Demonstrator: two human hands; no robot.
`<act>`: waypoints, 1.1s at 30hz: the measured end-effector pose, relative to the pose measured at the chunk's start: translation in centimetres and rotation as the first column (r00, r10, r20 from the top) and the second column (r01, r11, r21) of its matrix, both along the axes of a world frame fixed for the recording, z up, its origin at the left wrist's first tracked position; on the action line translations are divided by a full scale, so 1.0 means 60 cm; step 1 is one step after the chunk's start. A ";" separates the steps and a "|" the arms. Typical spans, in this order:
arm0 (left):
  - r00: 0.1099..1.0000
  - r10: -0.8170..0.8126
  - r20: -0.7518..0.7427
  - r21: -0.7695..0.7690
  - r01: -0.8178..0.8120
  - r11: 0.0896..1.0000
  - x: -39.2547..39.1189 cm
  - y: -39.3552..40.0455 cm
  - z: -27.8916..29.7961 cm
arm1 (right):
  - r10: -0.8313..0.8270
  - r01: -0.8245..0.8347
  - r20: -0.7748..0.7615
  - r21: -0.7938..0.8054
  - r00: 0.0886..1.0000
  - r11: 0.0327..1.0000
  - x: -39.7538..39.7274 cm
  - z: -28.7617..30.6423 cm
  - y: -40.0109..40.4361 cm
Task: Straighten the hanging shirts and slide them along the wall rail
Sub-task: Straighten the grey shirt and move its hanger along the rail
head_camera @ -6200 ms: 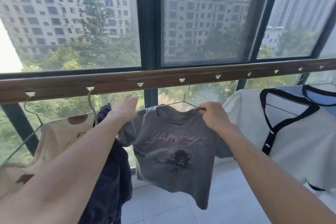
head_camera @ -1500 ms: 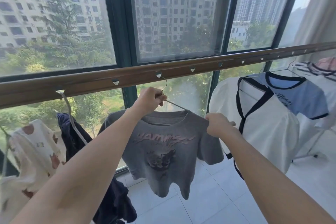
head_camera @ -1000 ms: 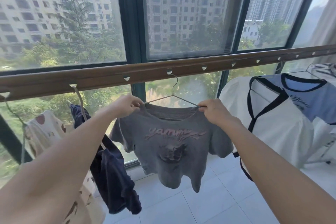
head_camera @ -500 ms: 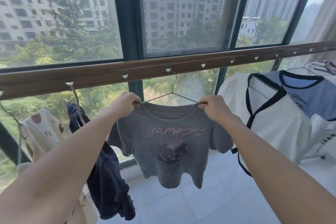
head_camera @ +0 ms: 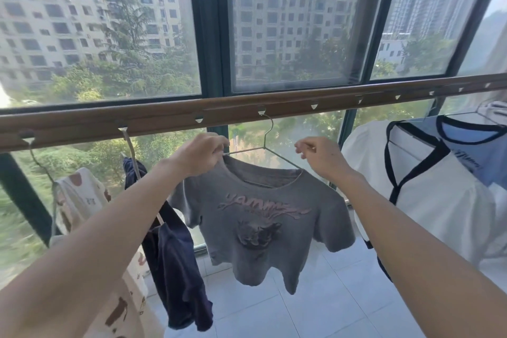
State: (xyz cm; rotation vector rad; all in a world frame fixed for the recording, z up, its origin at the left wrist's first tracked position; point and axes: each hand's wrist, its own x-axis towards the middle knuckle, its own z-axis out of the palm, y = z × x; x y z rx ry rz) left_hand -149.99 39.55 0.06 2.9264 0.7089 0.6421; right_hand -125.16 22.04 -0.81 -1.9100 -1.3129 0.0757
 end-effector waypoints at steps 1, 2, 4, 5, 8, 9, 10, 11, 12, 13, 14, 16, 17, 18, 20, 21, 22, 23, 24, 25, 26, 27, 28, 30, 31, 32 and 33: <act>0.999 -0.038 0.024 0.049 0.037 0.998 -0.003 -0.009 0.009 | 0.003 -0.003 -0.013 0.022 1.000 1.000 -0.006 0.005 0.009; 0.997 -0.067 0.039 0.111 0.062 0.992 -0.009 -0.020 0.021 | 0.020 -0.019 -0.024 0.028 1.000 0.999 -0.016 0.011 0.020; 0.988 -0.138 0.063 0.259 0.118 0.959 -0.018 -0.041 0.039 | 0.061 -0.061 -0.022 -0.003 0.998 0.998 -0.041 0.019 0.042; 0.981 -0.177 0.073 0.347 0.142 0.927 -0.020 -0.051 0.047 | 0.080 -0.081 -0.012 -0.029 0.997 0.996 -0.055 0.021 0.053; 0.970 -0.195 0.148 0.554 0.082 0.828 -0.020 -0.069 0.070 | 0.128 -0.131 -0.046 -0.065 0.991 0.989 -0.093 0.020 0.083; 0.972 -0.150 0.183 0.588 0.013 0.809 -0.018 -0.072 0.079 | 0.132 -0.135 -0.062 -0.051 0.989 0.989 -0.101 0.019 0.091; 0.978 -0.076 0.196 0.605 -0.060 0.794 -0.015 -0.071 0.087 | 0.122 -0.125 -0.069 -0.032 0.990 0.992 -0.108 0.019 0.096; 0.984 0.008 0.179 0.606 -0.117 0.787 -0.014 -0.071 0.095 | 0.108 -0.109 -0.075 -0.013 0.991 0.994 -0.111 0.018 0.102; 0.986 0.089 0.144 0.597 -0.158 0.787 -0.013 -0.068 0.100 | 0.090 -0.091 -0.074 -0.001 0.993 0.996 -0.114 0.018 0.105; 0.982 0.156 0.108 0.580 -0.190 0.792 -0.010 -0.067 0.102 | 0.074 -0.074 -0.070 0.005 0.995 0.997 -0.117 0.019 0.107; 0.975 0.204 0.083 0.562 -0.215 0.799 -0.007 -0.066 0.101 | 0.054 -0.053 -0.064 0.006 0.996 0.999 -0.121 0.018 0.108; 0.963 0.258 0.080 0.559 -0.258 0.788 0.000 -0.060 0.093 | 0.027 -0.024 -0.079 0.040 0.997 0.999 -0.127 0.022 0.105; 0.957 0.275 0.092 0.562 -0.278 0.779 0.003 -0.058 0.088 | 0.022 -0.015 -0.100 0.074 0.995 0.997 -0.129 0.025 0.103; 0.952 0.286 0.109 0.560 -0.297 0.773 0.006 -0.055 0.084 | 0.024 -0.012 -0.113 0.105 0.993 0.994 -0.128 0.030 0.099; 0.939 0.317 0.136 0.547 -0.338 0.766 0.014 -0.051 0.078 | 0.025 -0.007 -0.122 0.146 0.992 0.989 -0.122 0.041 0.090; 0.929 0.343 0.139 0.536 -0.362 0.763 0.012 -0.048 0.077 | 0.027 -0.007 -0.123 0.156 0.992 0.988 -0.122 0.046 0.088; 0.927 0.348 0.139 0.527 -0.367 0.766 0.025 -0.051 0.077 | 0.009 0.012 -0.125 0.165 0.992 0.986 -0.111 0.050 0.078; 0.923 0.359 0.137 0.518 -0.375 0.769 0.033 -0.052 0.077 | 0.000 0.023 -0.129 0.170 0.992 0.985 -0.106 0.052 0.071; 0.920 0.366 0.140 0.514 -0.383 0.768 0.041 -0.055 0.077 | -0.013 0.037 -0.138 0.175 0.990 0.984 -0.099 0.053 0.063; 0.921 0.362 0.143 0.509 -0.382 0.771 0.059 -0.059 0.080 | -0.028 0.053 -0.139 0.182 0.990 0.982 -0.085 0.054 0.052; 0.919 0.369 0.140 0.506 -0.387 0.771 0.063 -0.059 0.079 | -0.030 0.056 -0.149 0.178 0.988 0.982 -0.083 0.051 0.049; 0.925 0.354 0.136 0.496 -0.373 0.784 0.085 -0.065 0.084 | -0.053 0.080 -0.150 0.180 0.987 0.980 -0.068 0.052 0.036; 0.929 0.350 0.120 0.487 -0.362 0.795 0.098 -0.070 0.086 | -0.068 0.096 -0.159 0.176 0.985 0.980 -0.059 0.050 0.027; 0.936 0.341 0.087 0.472 -0.340 0.813 0.132 -0.081 0.094 | -0.102 0.132 -0.176 0.172 0.979 0.976 -0.038 0.046 0.008; 0.941 0.329 0.076 0.468 -0.324 0.822 0.155 -0.089 0.099 | -0.127 0.158 -0.180 0.168 0.975 0.973 -0.023 0.043 -0.006; 0.945 0.321 0.068 0.464 -0.315 0.828 0.174 -0.095 0.104 | -0.143 0.174 -0.186 0.167 0.972 0.970 -0.010 0.042 -0.016; 0.947 0.315 0.061 0.460 -0.307 0.833 0.190 -0.098 0.109 | -0.156 0.189 -0.194 0.168 0.968 0.967 0.001 0.040 -0.024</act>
